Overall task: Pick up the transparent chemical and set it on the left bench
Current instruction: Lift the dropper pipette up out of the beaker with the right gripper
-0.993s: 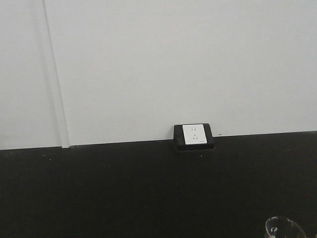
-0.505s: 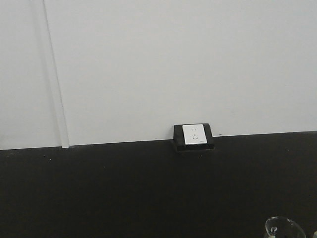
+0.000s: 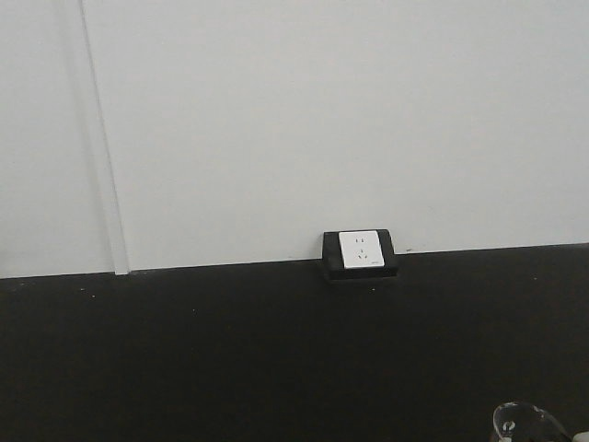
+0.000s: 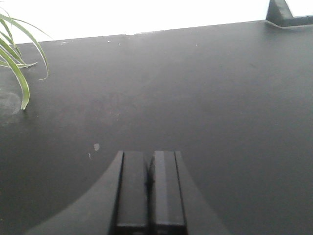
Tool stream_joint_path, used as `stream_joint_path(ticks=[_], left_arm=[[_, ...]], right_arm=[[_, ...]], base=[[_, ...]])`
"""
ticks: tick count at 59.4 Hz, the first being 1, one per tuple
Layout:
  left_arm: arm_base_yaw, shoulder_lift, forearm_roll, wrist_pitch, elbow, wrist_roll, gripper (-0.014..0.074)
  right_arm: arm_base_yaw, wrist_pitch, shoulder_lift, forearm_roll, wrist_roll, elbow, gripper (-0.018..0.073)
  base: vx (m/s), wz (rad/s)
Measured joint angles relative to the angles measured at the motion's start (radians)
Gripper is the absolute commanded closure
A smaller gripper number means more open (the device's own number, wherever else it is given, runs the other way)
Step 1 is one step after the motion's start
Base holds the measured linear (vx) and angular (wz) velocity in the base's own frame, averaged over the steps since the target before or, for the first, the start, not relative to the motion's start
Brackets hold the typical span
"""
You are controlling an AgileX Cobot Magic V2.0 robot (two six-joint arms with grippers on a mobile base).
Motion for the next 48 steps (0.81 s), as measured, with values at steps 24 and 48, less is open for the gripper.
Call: stream_joint_path(ticks=[24,48], left_arm=[[0.0,0.0,0.0,0.0,0.0,0.0,0.06],[0.0,0.0,0.0,0.0,0.0,0.0,0.06]], right_arm=[[0.0,0.079,-0.206,-0.058,0.065,0.0,0.0522],[0.0,0.461,-0.607,-0.366,0.376,0.001,0.0522]], base=[[0.0,0.0],[0.0,0.0]])
